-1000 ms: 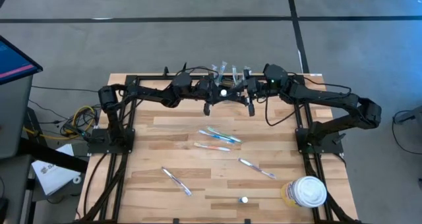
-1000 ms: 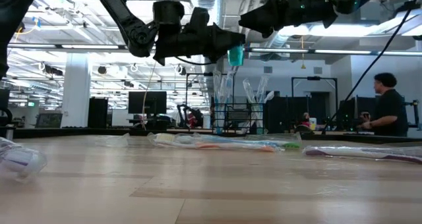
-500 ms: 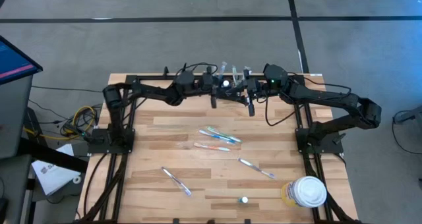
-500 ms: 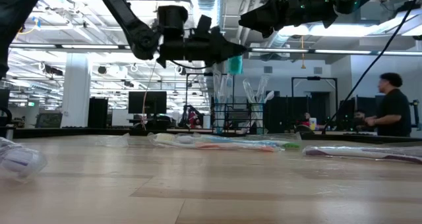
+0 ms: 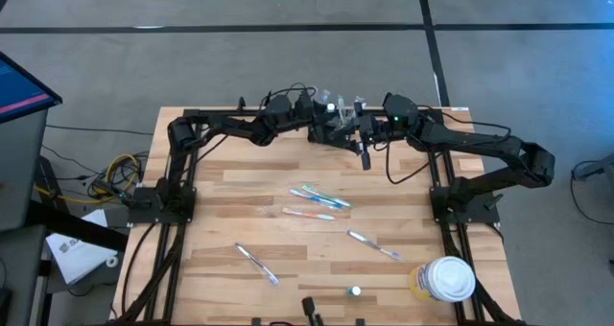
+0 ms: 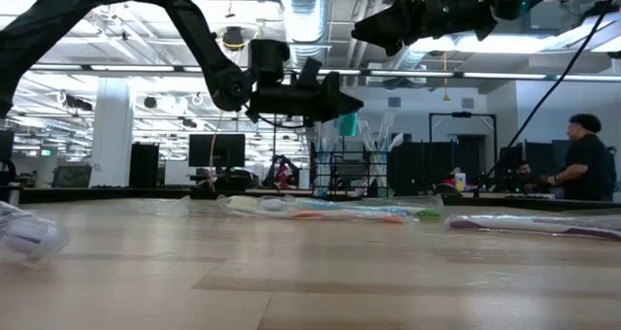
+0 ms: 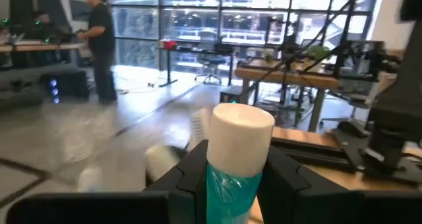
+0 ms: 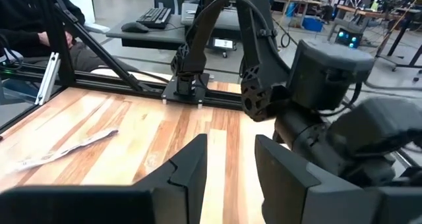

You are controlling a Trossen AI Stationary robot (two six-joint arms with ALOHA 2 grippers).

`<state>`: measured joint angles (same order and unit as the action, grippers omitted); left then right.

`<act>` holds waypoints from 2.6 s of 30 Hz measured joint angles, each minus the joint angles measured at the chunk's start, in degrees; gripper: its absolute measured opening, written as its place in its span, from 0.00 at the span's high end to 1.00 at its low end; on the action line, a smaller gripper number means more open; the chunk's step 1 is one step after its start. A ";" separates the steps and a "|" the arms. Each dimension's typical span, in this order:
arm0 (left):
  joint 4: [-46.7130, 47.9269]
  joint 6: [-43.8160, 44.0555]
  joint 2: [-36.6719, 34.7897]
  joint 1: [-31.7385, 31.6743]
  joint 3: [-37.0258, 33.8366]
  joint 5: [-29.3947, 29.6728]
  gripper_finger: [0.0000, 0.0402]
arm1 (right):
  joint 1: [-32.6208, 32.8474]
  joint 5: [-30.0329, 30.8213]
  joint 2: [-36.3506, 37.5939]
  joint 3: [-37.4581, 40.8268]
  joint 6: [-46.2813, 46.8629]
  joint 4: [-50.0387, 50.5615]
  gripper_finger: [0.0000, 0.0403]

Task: Pick & Place toothbrushing station
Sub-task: Put the top blue mouthwash into the mesh organizer

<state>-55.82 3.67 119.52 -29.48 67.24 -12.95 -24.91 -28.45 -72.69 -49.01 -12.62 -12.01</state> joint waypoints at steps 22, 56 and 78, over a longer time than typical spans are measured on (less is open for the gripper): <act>4.00 2.64 0.00 0.20 -0.11 -0.81 0.79 | 0.07 0.00 0.00 0.01 -0.87 0.04 0.71; 3.85 2.19 1.07 1.14 -2.86 6.52 0.79 | 0.07 0.02 0.00 0.02 -0.87 0.85 0.71; 6.75 2.09 2.05 1.18 -2.84 9.51 0.79 | 0.07 0.04 0.00 0.00 -0.87 0.92 0.71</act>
<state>-49.07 5.76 121.58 -28.29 64.40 -3.43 -24.84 -28.41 -72.69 -49.01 -13.50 -11.09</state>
